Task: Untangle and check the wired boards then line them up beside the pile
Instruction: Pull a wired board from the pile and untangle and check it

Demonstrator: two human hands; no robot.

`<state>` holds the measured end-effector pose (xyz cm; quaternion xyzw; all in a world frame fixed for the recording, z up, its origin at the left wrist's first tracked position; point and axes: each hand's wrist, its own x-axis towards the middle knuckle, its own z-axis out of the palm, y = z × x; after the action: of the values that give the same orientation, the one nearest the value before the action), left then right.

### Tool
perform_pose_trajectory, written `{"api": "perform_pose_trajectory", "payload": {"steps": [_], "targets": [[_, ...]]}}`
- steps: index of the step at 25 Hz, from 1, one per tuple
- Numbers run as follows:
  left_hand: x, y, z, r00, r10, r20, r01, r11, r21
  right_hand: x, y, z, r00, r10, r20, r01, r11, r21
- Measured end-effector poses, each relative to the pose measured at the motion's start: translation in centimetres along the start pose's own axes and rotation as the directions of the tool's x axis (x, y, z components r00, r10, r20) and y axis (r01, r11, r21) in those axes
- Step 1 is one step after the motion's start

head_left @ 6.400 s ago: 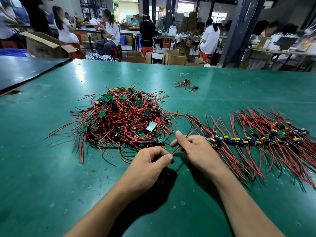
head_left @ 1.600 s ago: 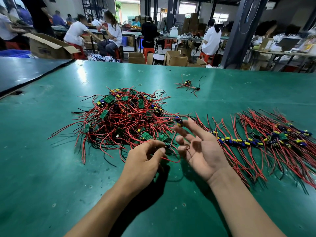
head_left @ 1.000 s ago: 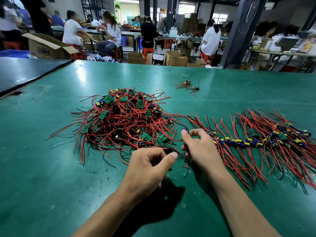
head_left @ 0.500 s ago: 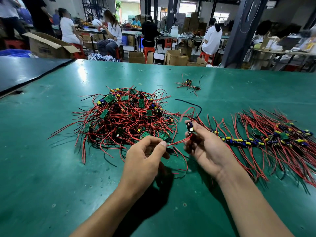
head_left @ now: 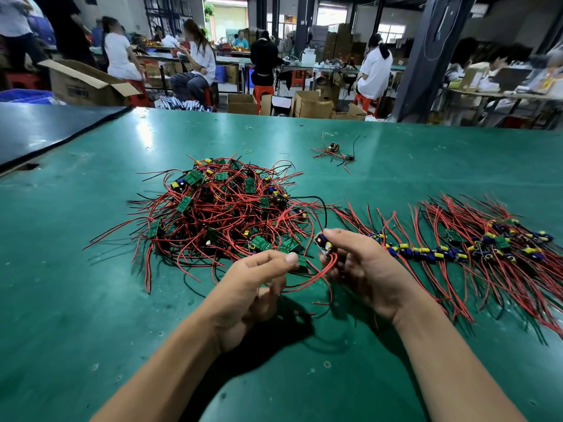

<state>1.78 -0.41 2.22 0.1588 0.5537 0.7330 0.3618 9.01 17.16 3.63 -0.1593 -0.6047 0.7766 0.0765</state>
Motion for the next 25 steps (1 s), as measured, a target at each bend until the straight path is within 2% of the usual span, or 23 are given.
{"api": "perform_pose_trajectory", "payload": {"steps": [3,5,6,9,13,15,17,22,25], "targets": [[0.0,0.6,-0.4,0.998,-0.014,0.06,0.024,0.986,-0.167,0.4,0.2,-0.4,0.973,-0.122,-0.195,0.109,0.991,-0.077],[0.2,0.7,-0.5,1.0,-0.001,0.025,0.007,0.972,-0.236,0.7,0.2,-0.8,0.94,-0.165,-0.298,0.164,0.986,-0.029],[0.3,0.6,-0.5,1.0,0.004,-0.008,-0.006,0.97,-0.244,0.7,0.2,-0.9,0.942,-0.153,-0.3,0.159,0.987,-0.006],[0.5,0.1,0.0,0.998,0.041,-0.049,-0.05,0.976,-0.211,0.4,0.3,0.0,0.99,-0.056,-0.133,0.057,0.998,0.008],[0.5,-0.8,0.5,0.991,0.122,-0.057,-0.129,0.984,-0.123,0.0,1.4,2.2,0.998,0.037,0.046,-0.032,0.994,-0.109],[0.5,-1.2,0.6,0.984,0.162,-0.08,-0.165,0.986,-0.026,-0.1,1.6,2.6,0.999,0.027,0.044,-0.02,0.986,-0.164],[0.6,-1.3,0.6,0.984,0.155,-0.092,-0.156,0.988,-0.006,0.0,1.5,2.5,0.999,-0.004,0.041,0.013,0.976,-0.216],[0.8,-1.3,0.3,0.995,0.072,-0.068,-0.079,0.992,-0.101,0.1,1.6,1.9,0.985,-0.133,0.105,0.165,0.901,-0.4],[0.8,-1.3,0.5,0.998,0.049,-0.031,-0.054,0.985,-0.165,0.2,1.8,1.7,0.982,-0.161,0.095,0.187,0.862,-0.472]]}}
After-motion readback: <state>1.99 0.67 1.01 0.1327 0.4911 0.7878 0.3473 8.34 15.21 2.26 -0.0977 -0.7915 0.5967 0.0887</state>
